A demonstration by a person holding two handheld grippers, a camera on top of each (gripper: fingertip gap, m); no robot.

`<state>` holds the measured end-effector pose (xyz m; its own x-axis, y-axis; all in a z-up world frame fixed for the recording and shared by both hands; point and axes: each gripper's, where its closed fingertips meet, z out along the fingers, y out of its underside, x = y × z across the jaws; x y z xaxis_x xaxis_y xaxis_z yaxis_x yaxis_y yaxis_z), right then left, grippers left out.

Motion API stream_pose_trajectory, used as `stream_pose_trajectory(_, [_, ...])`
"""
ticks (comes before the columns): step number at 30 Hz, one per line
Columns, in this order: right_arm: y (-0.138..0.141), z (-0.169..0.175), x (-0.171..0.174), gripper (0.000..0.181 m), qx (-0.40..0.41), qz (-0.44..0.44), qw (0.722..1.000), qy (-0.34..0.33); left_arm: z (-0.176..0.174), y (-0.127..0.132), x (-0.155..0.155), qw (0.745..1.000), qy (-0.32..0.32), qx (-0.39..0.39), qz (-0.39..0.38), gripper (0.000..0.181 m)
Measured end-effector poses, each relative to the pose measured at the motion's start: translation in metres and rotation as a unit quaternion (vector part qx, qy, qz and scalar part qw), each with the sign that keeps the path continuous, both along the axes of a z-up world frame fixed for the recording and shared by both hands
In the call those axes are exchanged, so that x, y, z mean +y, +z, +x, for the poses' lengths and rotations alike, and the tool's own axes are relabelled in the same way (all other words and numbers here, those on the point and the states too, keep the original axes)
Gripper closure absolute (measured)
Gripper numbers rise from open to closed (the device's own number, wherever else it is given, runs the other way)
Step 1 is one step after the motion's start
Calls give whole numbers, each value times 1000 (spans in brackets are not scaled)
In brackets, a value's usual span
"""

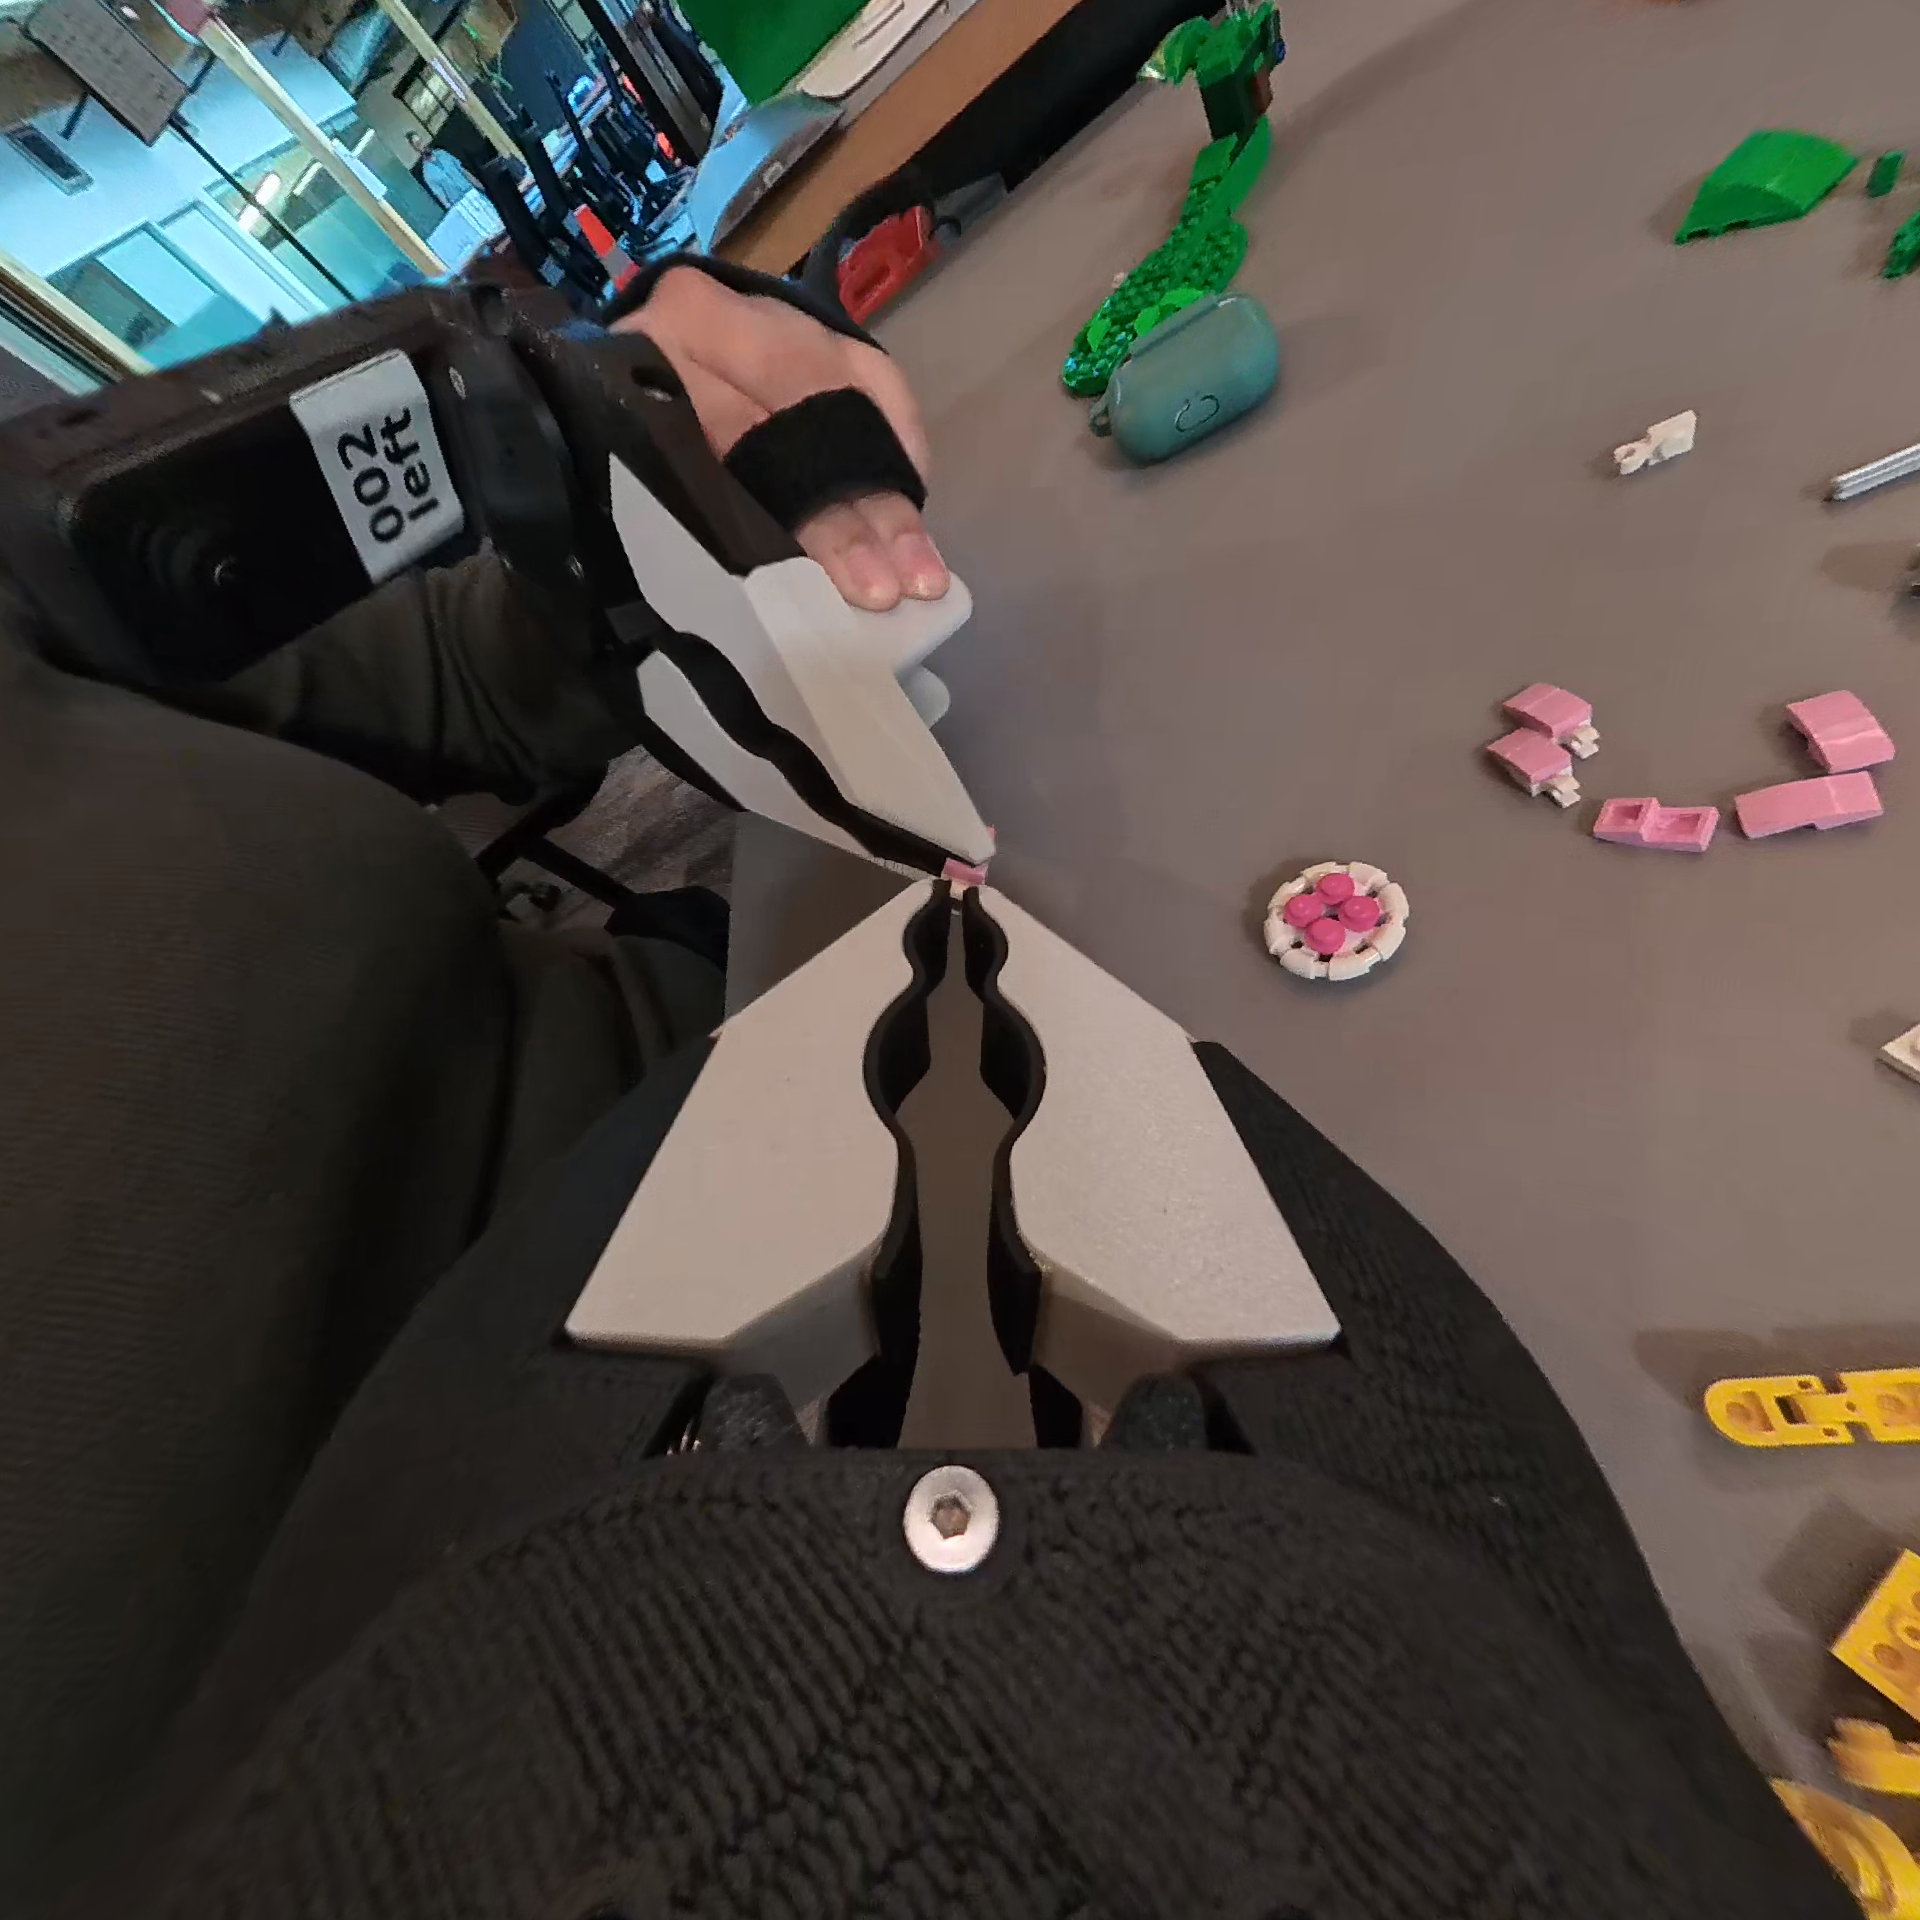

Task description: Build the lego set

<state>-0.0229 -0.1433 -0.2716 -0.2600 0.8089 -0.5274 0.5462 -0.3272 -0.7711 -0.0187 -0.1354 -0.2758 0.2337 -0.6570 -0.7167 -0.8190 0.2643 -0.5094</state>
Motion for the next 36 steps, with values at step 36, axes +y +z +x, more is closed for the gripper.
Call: stream_pose_trajectory(36, [-25, 4, 87, 180, -53, 220, 967, -115, -37, 40, 39, 966, 115, -186, 138, 116])
